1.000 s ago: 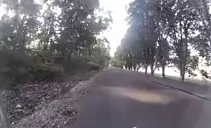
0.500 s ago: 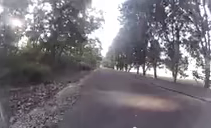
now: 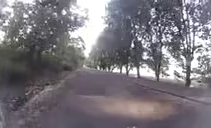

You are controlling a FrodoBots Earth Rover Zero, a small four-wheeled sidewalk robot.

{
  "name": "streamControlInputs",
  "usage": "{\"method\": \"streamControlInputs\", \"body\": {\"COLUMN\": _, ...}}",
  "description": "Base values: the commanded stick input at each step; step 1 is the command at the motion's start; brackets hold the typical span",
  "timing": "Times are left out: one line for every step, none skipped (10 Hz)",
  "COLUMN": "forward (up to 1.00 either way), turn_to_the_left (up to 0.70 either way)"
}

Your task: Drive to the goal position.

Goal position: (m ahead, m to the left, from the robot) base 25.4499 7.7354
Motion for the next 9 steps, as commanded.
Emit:
{"method": "streamControlInputs", "body": {"forward": 0.70, "turn_to_the_left": 0.00}}
{"method": "streamControlInputs", "body": {"forward": 0.70, "turn_to_the_left": 0.00}}
{"method": "streamControlInputs", "body": {"forward": 0.70, "turn_to_the_left": 0.00}}
{"method": "streamControlInputs", "body": {"forward": 0.70, "turn_to_the_left": 0.00}}
{"method": "streamControlInputs", "body": {"forward": 0.70, "turn_to_the_left": 0.00}}
{"method": "streamControlInputs", "body": {"forward": 0.70, "turn_to_the_left": 0.00}}
{"method": "streamControlInputs", "body": {"forward": 0.70, "turn_to_the_left": 0.00}}
{"method": "streamControlInputs", "body": {"forward": 0.70, "turn_to_the_left": 0.00}}
{"method": "streamControlInputs", "body": {"forward": 0.70, "turn_to_the_left": 0.00}}
